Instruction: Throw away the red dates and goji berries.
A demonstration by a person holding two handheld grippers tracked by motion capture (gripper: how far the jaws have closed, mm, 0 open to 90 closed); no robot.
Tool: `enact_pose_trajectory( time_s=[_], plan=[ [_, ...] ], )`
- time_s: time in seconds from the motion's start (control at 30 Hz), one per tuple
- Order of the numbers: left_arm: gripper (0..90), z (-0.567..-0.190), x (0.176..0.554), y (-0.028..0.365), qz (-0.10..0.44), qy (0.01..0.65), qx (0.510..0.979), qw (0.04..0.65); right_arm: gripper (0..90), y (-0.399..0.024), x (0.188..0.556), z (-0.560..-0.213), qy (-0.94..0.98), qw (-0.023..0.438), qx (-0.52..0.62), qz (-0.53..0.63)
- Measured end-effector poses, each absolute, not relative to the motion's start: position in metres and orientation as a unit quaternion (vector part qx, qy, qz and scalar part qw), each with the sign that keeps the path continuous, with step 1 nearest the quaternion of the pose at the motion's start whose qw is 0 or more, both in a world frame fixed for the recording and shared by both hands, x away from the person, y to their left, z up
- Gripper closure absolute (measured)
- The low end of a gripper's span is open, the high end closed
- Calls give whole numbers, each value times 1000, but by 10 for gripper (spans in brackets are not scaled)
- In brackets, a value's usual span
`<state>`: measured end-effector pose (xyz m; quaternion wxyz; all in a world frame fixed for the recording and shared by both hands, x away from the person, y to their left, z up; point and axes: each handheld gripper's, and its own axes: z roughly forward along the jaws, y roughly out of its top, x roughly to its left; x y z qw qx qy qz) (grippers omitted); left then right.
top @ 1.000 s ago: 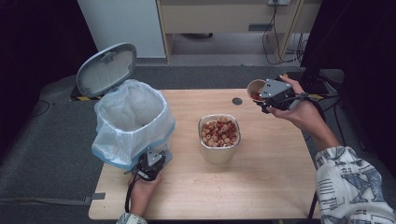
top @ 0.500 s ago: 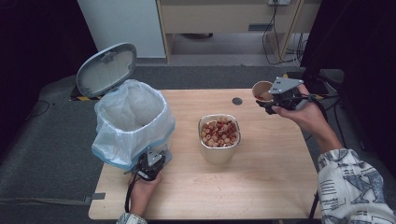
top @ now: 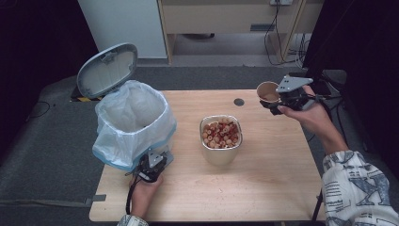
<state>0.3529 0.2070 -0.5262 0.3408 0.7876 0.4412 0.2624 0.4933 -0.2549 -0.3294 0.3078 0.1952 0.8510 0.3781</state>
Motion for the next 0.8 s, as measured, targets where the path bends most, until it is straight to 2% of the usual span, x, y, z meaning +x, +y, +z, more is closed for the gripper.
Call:
enact_pose_trajectory(
  time_s=[0.8],
  plan=[
    [890,-526,353,207,262,441,788,341,320,-259,495,-333,842,252,224,422]
  ],
)
